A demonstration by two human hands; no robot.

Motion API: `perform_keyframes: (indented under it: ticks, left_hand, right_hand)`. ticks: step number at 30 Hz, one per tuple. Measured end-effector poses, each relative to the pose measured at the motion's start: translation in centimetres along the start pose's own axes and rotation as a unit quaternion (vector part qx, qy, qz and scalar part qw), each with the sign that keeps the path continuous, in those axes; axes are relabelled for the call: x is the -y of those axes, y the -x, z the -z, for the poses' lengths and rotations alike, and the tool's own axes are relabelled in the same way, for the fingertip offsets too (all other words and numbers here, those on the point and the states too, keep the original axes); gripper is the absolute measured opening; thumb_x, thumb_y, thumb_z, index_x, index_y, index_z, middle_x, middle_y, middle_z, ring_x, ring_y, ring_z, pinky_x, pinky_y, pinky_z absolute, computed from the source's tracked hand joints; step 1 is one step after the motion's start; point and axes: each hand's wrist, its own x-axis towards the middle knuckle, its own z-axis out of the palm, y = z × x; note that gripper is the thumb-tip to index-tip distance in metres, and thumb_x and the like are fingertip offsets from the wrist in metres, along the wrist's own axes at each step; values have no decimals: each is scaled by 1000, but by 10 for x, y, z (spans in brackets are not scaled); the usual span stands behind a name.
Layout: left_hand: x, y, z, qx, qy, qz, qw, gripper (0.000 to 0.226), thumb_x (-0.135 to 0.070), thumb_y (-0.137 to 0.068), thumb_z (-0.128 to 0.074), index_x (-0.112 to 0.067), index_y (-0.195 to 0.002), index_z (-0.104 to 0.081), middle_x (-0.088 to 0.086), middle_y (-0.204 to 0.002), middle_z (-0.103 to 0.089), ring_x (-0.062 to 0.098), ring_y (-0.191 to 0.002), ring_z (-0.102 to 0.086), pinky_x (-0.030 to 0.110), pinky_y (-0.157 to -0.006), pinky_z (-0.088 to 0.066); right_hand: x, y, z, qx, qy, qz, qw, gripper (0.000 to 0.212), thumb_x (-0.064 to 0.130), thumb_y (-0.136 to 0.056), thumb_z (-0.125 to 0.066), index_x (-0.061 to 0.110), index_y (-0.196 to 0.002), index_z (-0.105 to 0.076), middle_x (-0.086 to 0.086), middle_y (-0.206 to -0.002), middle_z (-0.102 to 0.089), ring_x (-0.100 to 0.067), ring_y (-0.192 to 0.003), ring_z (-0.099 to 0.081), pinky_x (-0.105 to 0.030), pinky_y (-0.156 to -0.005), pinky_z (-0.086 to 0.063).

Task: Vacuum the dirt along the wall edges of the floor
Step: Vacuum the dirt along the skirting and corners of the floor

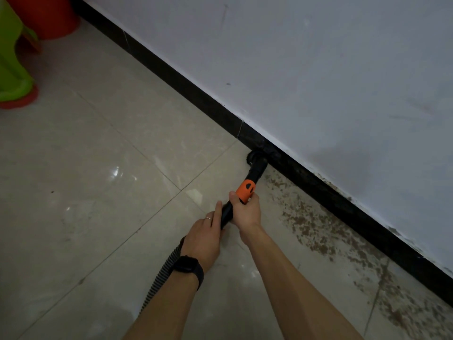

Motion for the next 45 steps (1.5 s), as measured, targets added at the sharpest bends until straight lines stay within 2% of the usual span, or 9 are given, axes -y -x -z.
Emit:
perform_keyframes:
  ticks: [8,14,19,22,25,28,32,38,45]
  left_hand:
    - [10,-8,2,-47,34,-1,998,83,-10,-96,-47,-27,-153,10,3,-145,-35,18,-109,-53,33,-87,-52]
    - [-5,4,11,-9,-8,-17,1000,80,-4,-90,-51,-16,-154,-4,5,-146,-27,18,-122,-42,27,-87,-47]
    - [-5,26,17,55,-46,-63,995,67,-5,-88,-53,-20,-144,-21,2,-133,-35,21,-113,-47,34,-73,-50]
    - [0,40,19,84,-74,-102,988,61,-7,-86,-57,-21,-137,-27,2,-122,-37,24,-105,-50,35,-64,-43]
    - [4,53,23,104,-92,-115,984,56,-10,-82,-61,-22,-127,-31,1,-115,-38,26,-93,-54,35,-59,-40]
    - [3,66,29,122,-99,-115,981,52,-15,-79,-62,-22,-121,-32,2,-112,-39,29,-80,-56,36,-55,-41]
    - [11,83,33,159,-131,-99,974,65,-27,-72,-64,-25,-128,-29,0,-116,-46,30,-86,-61,35,-59,-45]
    - [15,99,20,215,-190,-119,950,65,-33,-74,-62,-22,-128,-27,1,-118,-50,27,-94,-62,34,-62,-41]
    - [-6,94,3,184,-211,-176,944,55,-34,-90,-55,-20,-135,-26,4,-124,-49,28,-96,-62,35,-58,-39]
  right_hand:
    - [22,-7,-20,36,19,-9,999,40,34,-91,-72,15,-120,-51,-5,-104,-64,-28,-100,-67,-55,-93,-57]
    - [6,8,-11,16,11,-27,999,47,36,-92,-71,13,-126,-49,-8,-113,-65,-29,-105,-66,-53,-97,-55]
    - [-24,38,8,6,-87,-83,993,56,34,-82,-76,14,-125,-46,-10,-113,-64,-29,-99,-68,-56,-88,-60]
    - [-33,52,25,29,-166,-129,977,50,20,-85,-76,11,-124,-46,-16,-116,-65,-29,-95,-70,-58,-81,-62]
    - [-32,66,39,45,-215,-147,964,45,28,-94,-71,11,-128,-47,-14,-118,-64,-31,-99,-69,-53,-76,-63]
    - [-36,81,46,63,-212,-146,964,38,34,-99,-64,14,-128,-50,-11,-115,-62,-29,-100,-68,-52,-77,-63]
    - [-58,108,35,60,-187,-146,970,32,34,-101,-62,13,-123,-51,-7,-106,-60,-24,-94,-68,-47,-71,-63]
    - [-103,131,20,-15,-106,-109,988,34,40,-101,-57,8,-110,-56,-2,-86,-61,-21,-78,-61,-38,-75,-53]
    - [-114,123,43,-53,-120,-104,986,36,41,-102,-56,10,-120,-55,-3,-96,-65,-24,-90,-66,-51,-94,-56]
